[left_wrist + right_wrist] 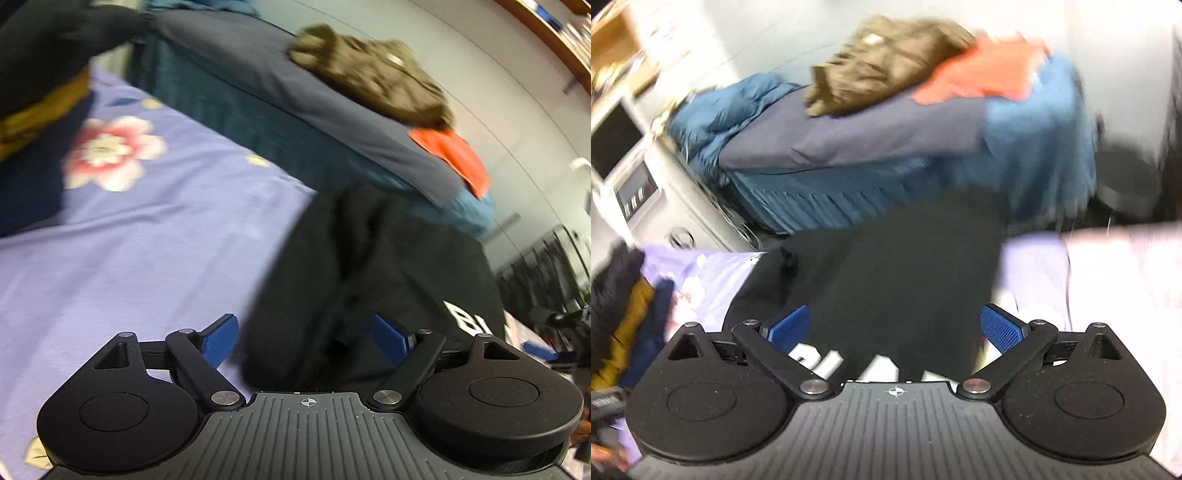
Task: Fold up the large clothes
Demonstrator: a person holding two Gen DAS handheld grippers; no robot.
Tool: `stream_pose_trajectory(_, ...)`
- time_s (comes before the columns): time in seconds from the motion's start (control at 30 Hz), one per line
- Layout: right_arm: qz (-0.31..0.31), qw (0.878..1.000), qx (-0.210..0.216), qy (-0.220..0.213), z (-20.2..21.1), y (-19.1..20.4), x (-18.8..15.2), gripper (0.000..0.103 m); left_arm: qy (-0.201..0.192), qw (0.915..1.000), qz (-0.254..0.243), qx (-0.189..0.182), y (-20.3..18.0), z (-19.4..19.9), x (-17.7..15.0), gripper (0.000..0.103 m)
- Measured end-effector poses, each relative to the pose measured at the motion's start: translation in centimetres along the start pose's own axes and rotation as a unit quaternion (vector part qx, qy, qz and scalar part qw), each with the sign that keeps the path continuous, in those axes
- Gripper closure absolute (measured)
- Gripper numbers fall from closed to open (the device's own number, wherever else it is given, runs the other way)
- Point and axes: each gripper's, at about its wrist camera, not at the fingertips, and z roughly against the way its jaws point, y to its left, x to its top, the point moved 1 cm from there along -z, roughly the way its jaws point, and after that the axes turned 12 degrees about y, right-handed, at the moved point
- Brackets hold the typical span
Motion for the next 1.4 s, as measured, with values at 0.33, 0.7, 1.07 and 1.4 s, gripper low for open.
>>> stream_pose_trajectory(0.33,-0.219,0.96,0.173,0.036,-2.8,-10.4,-4.2,0.003,0.061,0.9981,-0.01,0.002,0.9,-5.2,3.2,0.0)
stream_pose_trajectory(0.7,-0.252,0.936,0.237,0.059,-8.8,-9.8,-4.2,0.003,0.105,0.9938,0.022,-0.031,0.3,-8.8,3.1,0.0)
stream_pose_trajectory(1.07,-0.203,0.967,0.136,0.065,-8.7,-6.2,-3.5,0.047,0.11,0.992,-0.059,0.018,-4.3,-8.7,2.0,0.0)
stream_pose_trajectory(1.4,-0.117,0.99,0.069,0.041,-4.4,-0.9,-1.2,0.063,0.119,0.9864,-0.113,0.007,-8.9,-7.2,1.0,0.004)
